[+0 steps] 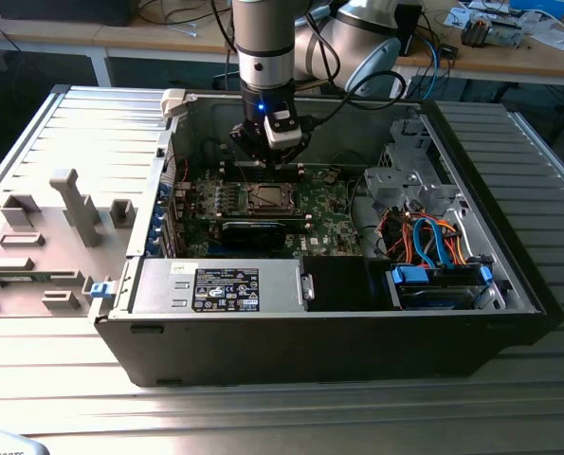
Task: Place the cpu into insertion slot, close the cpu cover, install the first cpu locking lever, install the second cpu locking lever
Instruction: 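Install the first cpu locking lever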
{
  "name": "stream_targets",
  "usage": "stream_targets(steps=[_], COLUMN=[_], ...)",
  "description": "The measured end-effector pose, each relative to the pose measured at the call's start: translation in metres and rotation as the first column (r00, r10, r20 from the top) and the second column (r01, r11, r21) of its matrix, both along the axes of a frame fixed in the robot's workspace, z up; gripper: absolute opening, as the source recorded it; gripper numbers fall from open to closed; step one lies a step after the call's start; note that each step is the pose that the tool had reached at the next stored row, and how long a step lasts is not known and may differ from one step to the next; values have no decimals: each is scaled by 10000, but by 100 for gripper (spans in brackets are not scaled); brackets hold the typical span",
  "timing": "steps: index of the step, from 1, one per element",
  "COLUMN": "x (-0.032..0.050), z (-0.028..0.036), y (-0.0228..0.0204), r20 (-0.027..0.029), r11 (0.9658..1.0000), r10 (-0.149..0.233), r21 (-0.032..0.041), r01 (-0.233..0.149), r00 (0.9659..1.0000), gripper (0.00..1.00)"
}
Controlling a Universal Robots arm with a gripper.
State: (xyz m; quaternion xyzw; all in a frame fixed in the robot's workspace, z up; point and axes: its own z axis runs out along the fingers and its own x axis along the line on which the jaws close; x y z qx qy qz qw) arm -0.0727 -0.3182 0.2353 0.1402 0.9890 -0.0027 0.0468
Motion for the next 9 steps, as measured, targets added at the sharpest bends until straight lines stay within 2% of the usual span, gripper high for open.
stream_targets(steps=[9], x=[0], z=[0], y=[0], r20=[1], r11=[10000], r10=[68], r21=[-3], r01=[-68], r00=[10000], gripper=[11])
